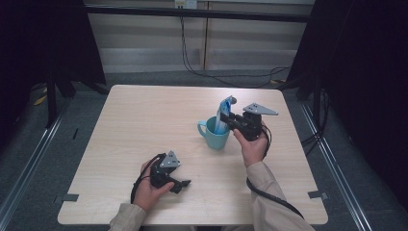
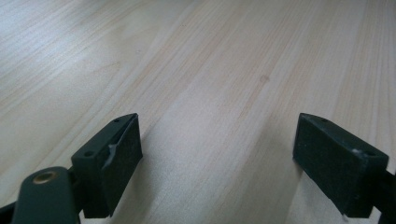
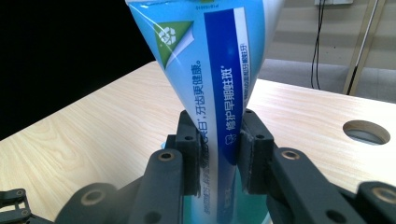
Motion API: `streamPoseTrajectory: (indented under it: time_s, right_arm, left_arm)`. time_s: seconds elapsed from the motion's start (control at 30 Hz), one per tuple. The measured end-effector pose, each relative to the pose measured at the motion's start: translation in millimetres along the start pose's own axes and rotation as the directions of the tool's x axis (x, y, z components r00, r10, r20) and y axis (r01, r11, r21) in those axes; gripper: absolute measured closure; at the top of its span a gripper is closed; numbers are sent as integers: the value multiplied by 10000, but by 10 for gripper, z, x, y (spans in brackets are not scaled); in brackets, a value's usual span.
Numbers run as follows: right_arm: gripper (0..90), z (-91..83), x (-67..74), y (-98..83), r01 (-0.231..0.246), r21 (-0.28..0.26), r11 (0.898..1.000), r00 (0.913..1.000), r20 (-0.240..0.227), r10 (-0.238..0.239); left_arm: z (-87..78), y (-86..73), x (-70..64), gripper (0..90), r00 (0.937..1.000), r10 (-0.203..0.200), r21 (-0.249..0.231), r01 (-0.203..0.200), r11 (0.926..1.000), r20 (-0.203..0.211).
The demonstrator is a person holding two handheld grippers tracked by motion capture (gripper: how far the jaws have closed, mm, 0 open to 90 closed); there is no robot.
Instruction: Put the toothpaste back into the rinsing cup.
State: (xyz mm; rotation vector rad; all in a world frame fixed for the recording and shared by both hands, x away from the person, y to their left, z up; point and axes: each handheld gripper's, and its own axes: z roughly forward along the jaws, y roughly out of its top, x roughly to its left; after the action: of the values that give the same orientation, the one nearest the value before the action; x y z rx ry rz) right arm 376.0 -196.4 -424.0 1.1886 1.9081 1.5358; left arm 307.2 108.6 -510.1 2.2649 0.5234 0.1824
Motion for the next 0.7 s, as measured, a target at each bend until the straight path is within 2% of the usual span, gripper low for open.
streamPoseTrajectory:
  time_s: [0.3, 0.7]
  right_arm:
    - [733, -1, -1, -8, 16, -16, 10000, 10000, 0, -16]
    - [731, 53, -45, 12, -285, 57, 9996, 9996, 51, 285]
  left_arm:
    - [0, 0, 0, 151, 10000, -5, -2, 5, 10000, 0]
    - [0, 0, 0, 151, 10000, -1, 0, 1, 10000, -1]
